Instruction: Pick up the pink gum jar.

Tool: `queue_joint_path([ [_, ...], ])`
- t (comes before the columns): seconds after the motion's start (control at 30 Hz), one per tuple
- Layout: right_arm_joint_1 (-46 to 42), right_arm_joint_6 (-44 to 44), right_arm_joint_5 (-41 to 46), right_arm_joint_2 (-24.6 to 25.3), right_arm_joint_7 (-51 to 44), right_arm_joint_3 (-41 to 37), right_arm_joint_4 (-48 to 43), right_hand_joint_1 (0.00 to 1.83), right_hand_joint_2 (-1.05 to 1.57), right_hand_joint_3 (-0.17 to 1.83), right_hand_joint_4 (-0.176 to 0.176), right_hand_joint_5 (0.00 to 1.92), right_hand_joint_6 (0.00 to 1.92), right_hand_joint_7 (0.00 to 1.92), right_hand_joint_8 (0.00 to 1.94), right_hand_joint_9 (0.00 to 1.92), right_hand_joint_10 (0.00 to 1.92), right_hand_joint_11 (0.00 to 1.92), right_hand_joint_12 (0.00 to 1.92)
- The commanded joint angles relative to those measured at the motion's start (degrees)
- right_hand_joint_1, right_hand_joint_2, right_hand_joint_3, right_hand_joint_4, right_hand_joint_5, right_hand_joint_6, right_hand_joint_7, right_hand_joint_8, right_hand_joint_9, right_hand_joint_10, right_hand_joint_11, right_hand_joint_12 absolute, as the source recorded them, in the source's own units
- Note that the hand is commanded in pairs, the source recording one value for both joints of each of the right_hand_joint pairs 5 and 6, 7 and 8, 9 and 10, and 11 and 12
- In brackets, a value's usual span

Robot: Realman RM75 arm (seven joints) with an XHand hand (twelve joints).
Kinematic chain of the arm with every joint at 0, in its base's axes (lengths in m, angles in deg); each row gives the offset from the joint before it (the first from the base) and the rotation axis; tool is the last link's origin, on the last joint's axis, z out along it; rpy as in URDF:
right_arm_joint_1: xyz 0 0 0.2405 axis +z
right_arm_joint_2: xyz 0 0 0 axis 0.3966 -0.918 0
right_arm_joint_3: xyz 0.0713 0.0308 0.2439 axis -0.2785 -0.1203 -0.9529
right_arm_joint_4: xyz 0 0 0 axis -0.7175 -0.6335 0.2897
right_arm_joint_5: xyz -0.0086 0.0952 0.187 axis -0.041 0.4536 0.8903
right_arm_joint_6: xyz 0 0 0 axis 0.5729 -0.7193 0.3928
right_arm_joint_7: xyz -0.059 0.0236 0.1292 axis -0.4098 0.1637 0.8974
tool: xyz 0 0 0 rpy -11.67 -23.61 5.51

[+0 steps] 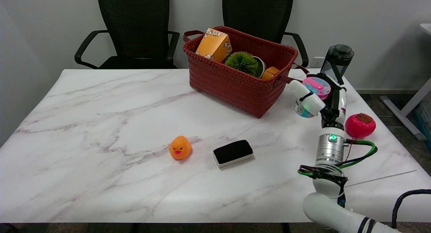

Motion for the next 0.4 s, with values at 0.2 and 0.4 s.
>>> queue_joint_path([
  [0.2,0.56,9.25,-8.09,-2.49,0.08,-10.01,-6.27,1.06,0.82,-0.17,0.000,0.91,0.91,1.22,1.22,1.01,1.01,1.09,1.09],
  [0.4,2.53,13.15,-8.61,-2.72,0.26,-12.48,-6.21,1.05,0.82,-0.17,0.000,0.90,0.90,1.23,1.23,1.09,1.09,1.10,1.10],
])
